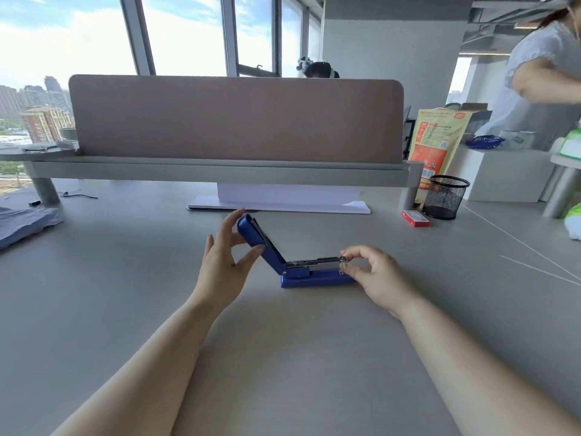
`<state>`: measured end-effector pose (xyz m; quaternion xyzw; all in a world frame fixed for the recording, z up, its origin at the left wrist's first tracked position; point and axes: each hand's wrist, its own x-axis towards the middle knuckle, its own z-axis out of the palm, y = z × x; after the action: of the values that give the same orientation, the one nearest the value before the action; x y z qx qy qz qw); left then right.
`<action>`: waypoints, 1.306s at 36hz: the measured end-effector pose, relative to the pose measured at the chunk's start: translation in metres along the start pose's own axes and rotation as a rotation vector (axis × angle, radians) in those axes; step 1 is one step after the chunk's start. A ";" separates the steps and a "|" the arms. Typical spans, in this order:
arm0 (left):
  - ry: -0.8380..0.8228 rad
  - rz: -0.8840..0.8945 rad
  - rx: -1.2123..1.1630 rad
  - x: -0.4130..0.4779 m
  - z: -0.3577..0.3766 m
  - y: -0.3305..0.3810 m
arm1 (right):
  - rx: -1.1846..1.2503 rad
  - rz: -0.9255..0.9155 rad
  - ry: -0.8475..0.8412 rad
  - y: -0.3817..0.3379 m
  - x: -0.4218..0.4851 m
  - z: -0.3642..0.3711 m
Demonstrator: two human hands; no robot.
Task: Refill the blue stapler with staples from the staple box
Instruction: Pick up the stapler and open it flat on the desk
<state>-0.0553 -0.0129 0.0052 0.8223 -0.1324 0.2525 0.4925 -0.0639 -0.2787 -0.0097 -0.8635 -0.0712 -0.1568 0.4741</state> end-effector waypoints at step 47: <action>-0.571 0.357 0.327 -0.056 0.111 0.096 | -0.270 0.303 0.220 0.033 -0.051 -0.115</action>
<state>-0.1151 -0.1584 0.0033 0.8914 -0.3634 0.1128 0.2461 -0.1260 -0.3920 0.0043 -0.8976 0.1331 -0.1850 0.3772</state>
